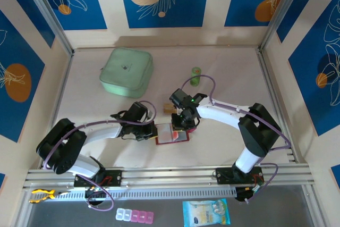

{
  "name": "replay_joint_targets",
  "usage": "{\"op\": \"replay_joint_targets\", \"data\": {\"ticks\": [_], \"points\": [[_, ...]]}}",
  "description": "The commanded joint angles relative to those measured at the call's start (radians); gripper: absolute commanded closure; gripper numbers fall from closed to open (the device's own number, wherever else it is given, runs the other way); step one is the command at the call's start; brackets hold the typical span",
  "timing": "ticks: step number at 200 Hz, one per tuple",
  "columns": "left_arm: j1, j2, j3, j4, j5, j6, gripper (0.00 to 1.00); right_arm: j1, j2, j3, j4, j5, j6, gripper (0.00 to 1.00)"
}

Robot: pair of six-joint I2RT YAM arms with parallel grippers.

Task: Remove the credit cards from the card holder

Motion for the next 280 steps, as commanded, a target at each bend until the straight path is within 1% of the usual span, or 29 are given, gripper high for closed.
{"op": "replay_joint_targets", "data": {"ticks": [1, 35, 54, 72, 88, 105, 119, 146, 160, 165, 199, 216, 239, 254, 280], "points": [[0.007, -0.011, -0.017, 0.01, 0.006, 0.01, 1.0, 0.011, -0.006, 0.009, -0.024, 0.013, 0.03, 0.87], [0.008, -0.028, -0.026, 0.007, 0.003, 0.009, 1.0, 0.019, -0.027, 0.018, -0.031, 0.032, 0.035, 0.91], [0.008, -0.043, -0.031, 0.009, -0.008, 0.003, 1.0, 0.019, -0.057, 0.019, -0.047, 0.057, 0.032, 0.92], [0.008, -0.061, -0.038, 0.015, -0.016, -0.003, 1.0, 0.016, -0.099, 0.011, -0.042, 0.065, -0.009, 0.92], [0.01, -0.079, -0.045, 0.008, -0.028, -0.005, 1.0, 0.002, -0.124, 0.015, -0.041, 0.053, -0.077, 0.92], [0.01, -0.093, -0.053, 0.012, -0.039, -0.013, 1.0, -0.016, -0.142, 0.022, -0.028, 0.016, -0.201, 0.92], [0.01, -0.095, -0.052, 0.011, -0.04, -0.016, 1.0, -0.027, -0.164, 0.013, -0.005, 0.013, -0.325, 0.94], [0.013, -0.109, -0.047, 0.009, -0.055, -0.032, 1.0, -0.062, -0.21, 0.016, 0.023, -0.027, -0.647, 0.97], [0.012, -0.115, -0.047, 0.015, -0.06, -0.04, 1.0, -0.092, -0.216, 0.032, 0.005, -0.123, -0.833, 0.97], [0.013, -0.117, -0.043, 0.01, -0.059, -0.04, 1.0, -0.1, -0.212, 0.043, -0.011, -0.14, -0.902, 0.96], [0.014, -0.159, -0.026, -0.041, -0.083, -0.026, 0.99, -0.126, -0.137, 0.169, -0.158, -0.091, -1.234, 1.0], [0.017, -0.171, -0.019, -0.065, -0.091, -0.018, 0.99, -0.14, -0.08, 0.243, -0.214, -0.06, -1.315, 1.0], [0.017, -0.181, -0.015, -0.075, -0.093, -0.015, 0.99, -0.188, -0.006, 0.364, -0.287, -0.115, -1.381, 1.0], [0.019, -0.186, -0.013, -0.084, -0.097, -0.011, 0.99, -0.219, 0.04, 0.415, -0.297, -0.141, -1.425, 1.0], [0.021, -0.182, -0.006, -0.087, -0.097, -0.007, 0.99, -0.271, 0.136, 0.522, -0.322, -0.156, -1.473, 1.0]]}}
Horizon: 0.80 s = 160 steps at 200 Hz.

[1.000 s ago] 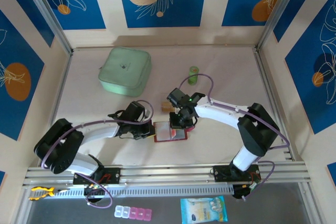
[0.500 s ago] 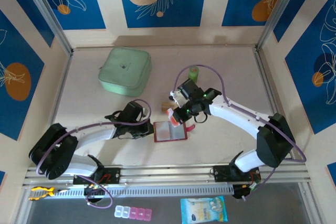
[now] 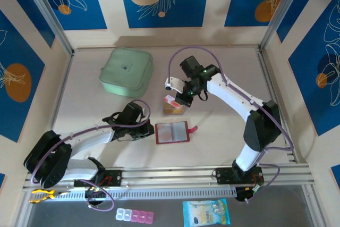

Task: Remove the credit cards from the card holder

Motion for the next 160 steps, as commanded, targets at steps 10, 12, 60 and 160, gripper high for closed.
{"op": "replay_joint_targets", "data": {"ticks": [10, 12, 60, 160], "points": [[0.009, -0.006, 0.036, -0.036, -0.008, 0.026, 0.99, -0.051, 0.11, 0.128, -0.095, -0.06, -0.135, 1.0], [0.009, -0.006, 0.037, -0.037, -0.007, 0.028, 0.99, -0.053, 0.117, 0.134, -0.098, -0.061, -0.139, 1.0], [0.013, -0.01, 0.041, -0.047, -0.013, 0.038, 0.99, -0.087, 0.246, 0.284, -0.147, -0.054, -0.2, 1.0], [0.015, -0.019, -0.024, 0.027, -0.013, 0.009, 0.99, -0.095, 0.36, 0.348, -0.182, 0.019, -0.268, 1.0]]}}
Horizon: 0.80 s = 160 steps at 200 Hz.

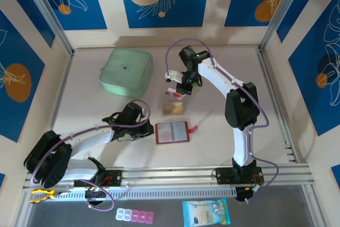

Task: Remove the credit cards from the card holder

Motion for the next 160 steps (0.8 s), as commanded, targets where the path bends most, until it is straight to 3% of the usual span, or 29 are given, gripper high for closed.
{"op": "replay_joint_targets", "data": {"ticks": [1, 160], "points": [[0.008, -0.019, -0.015, 0.013, -0.013, -0.006, 0.99, -0.005, 0.026, 0.034, -0.033, 0.014, -0.032, 1.0], [0.015, -0.015, -0.028, 0.025, -0.014, -0.008, 0.99, 0.04, 0.158, 0.11, -0.149, -0.048, -0.031, 0.97]]}}
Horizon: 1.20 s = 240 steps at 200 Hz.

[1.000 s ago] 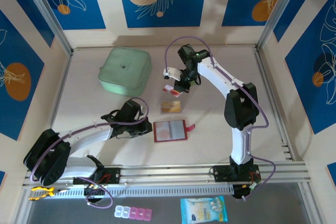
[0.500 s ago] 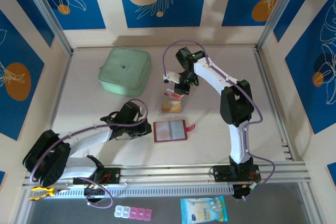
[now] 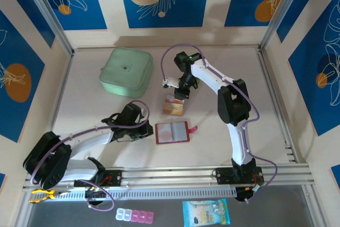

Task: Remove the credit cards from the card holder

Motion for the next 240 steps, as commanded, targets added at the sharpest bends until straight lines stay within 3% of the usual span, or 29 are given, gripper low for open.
{"op": "replay_joint_targets", "data": {"ticks": [1, 78, 122, 153, 240], "points": [[0.01, -0.003, -0.012, 0.017, -0.013, -0.009, 0.99, 0.013, 0.031, 0.04, -0.054, -0.041, -0.015, 0.97], [0.014, 0.025, -0.009, 0.037, 0.004, -0.002, 1.0, -0.012, -0.039, 0.049, -0.011, -0.07, 0.031, 0.79], [0.014, 0.068, 0.004, 0.078, 0.025, -0.005, 1.0, -0.015, -0.148, -0.067, 0.178, 0.121, 0.129, 0.79], [0.012, 0.09, 0.006, 0.099, 0.037, -0.009, 1.0, 0.007, -0.194, -0.137, 0.228, 0.161, 0.202, 0.8], [0.011, 0.122, 0.03, 0.13, 0.047, -0.011, 1.0, 0.152, -0.376, -0.472, 0.429, 0.176, 0.726, 0.85]]}}
